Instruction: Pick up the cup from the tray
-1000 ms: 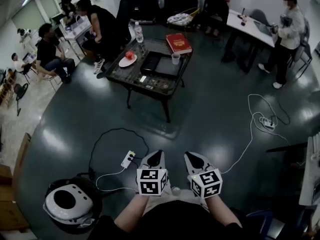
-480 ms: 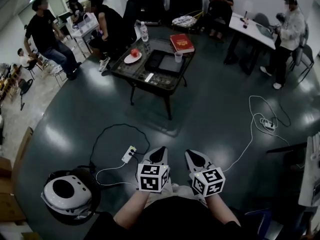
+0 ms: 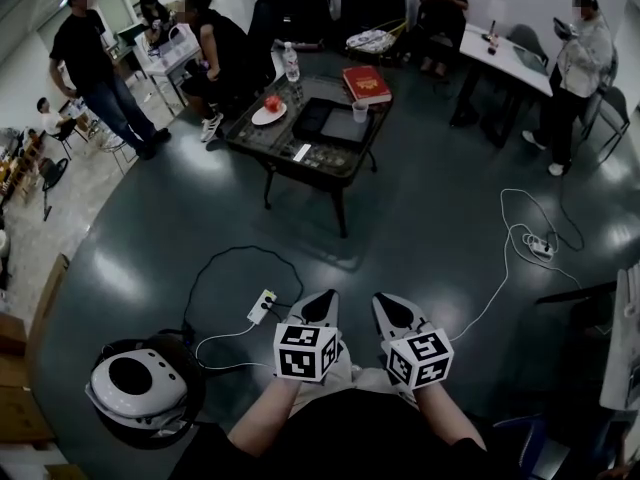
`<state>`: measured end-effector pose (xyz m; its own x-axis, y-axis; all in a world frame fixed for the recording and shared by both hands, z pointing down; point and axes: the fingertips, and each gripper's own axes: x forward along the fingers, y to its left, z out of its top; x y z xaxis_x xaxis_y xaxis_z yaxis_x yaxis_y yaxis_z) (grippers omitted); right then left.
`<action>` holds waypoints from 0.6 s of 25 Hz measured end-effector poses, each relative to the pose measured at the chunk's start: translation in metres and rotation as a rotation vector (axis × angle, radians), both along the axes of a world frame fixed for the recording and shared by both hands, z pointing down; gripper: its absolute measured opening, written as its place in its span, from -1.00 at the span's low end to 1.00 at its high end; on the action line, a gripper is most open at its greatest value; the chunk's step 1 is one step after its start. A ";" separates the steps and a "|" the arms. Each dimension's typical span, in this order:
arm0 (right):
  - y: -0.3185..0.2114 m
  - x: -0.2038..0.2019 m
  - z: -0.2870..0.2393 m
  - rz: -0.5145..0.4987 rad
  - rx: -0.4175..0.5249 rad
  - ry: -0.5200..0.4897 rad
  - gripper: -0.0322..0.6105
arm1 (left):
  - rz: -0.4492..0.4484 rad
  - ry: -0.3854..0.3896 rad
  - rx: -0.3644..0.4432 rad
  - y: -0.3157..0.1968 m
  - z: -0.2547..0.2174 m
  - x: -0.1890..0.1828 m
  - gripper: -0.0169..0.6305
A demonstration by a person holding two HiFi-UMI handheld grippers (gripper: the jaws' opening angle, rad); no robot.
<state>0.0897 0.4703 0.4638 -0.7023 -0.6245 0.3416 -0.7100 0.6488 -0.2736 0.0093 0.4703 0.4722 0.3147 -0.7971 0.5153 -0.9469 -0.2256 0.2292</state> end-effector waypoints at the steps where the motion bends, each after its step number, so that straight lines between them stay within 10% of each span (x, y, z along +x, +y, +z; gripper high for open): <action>1: 0.000 0.000 0.000 0.000 -0.004 0.001 -0.87 | 0.002 -0.004 -0.002 0.000 0.000 0.000 -0.92; 15: -0.030 -0.016 0.010 -0.020 -0.024 0.026 -0.87 | -0.012 0.016 -0.019 -0.032 0.008 -0.015 -0.92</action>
<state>0.0739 0.4405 0.4739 -0.7051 -0.6023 0.3742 -0.7043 0.6563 -0.2708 -0.0057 0.4380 0.4804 0.3138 -0.7911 0.5251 -0.9456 -0.2101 0.2485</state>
